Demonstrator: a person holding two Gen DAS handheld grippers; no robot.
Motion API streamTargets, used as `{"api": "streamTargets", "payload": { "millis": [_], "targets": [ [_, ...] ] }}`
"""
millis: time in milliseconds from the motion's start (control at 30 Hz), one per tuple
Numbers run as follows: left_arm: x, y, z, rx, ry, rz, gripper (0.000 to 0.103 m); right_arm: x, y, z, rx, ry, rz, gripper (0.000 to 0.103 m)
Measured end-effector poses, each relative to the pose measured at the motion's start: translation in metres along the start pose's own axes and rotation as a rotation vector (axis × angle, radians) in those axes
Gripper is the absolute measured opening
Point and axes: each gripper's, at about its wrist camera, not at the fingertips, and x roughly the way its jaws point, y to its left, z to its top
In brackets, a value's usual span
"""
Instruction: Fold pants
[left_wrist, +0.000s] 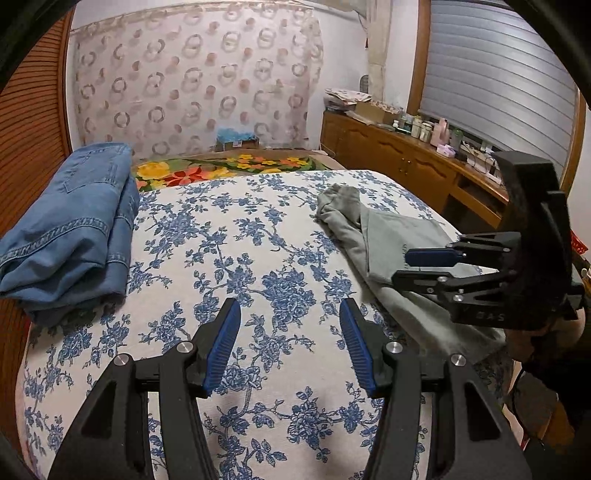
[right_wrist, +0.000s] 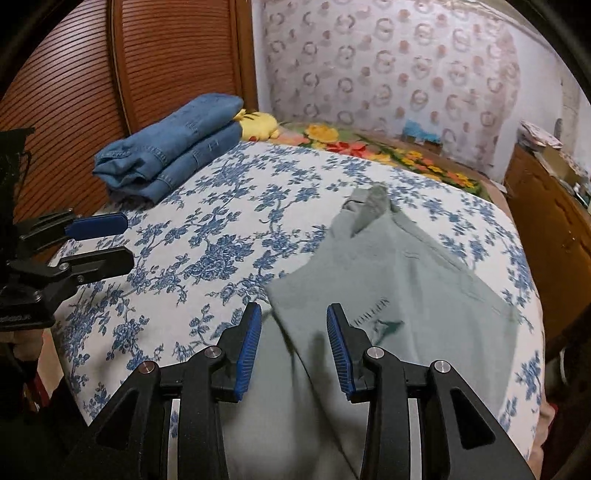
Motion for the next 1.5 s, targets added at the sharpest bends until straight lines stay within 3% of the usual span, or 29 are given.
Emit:
{"api": "streamTargets", "payload": {
  "millis": [267,400,533,600,933,1400,1500],
  "targets": [
    [0.004,0.0,-0.003,0.003,0.012,-0.001,0.057,0.034,0.005,0.016,-0.04,0.052,-0.001,0.038],
    [0.003,-0.003,-0.004,0.007,0.016,-0.006,0.057,0.042,0.007,0.019,-0.064,0.065,-0.014,0.026],
    [0.005,-0.008,-0.003,0.021,0.02,-0.015,0.057,0.042,0.005,0.02,-0.06,0.055,0.015,0.006],
    [0.006,-0.011,-0.003,0.027,0.023,-0.021,0.057,0.035,0.0,0.021,-0.047,0.034,0.034,0.004],
    [0.024,-0.028,0.0,0.062,0.061,-0.045,0.057,0.011,-0.028,0.02,0.003,-0.038,-0.008,0.003],
    [0.045,-0.061,-0.006,0.128,0.124,-0.093,0.057,0.014,-0.091,0.008,0.125,-0.015,-0.17,0.003],
    [0.051,-0.064,-0.008,0.128,0.141,-0.1,0.057,0.016,-0.104,0.006,0.16,-0.007,-0.169,0.003]
  ]
}}
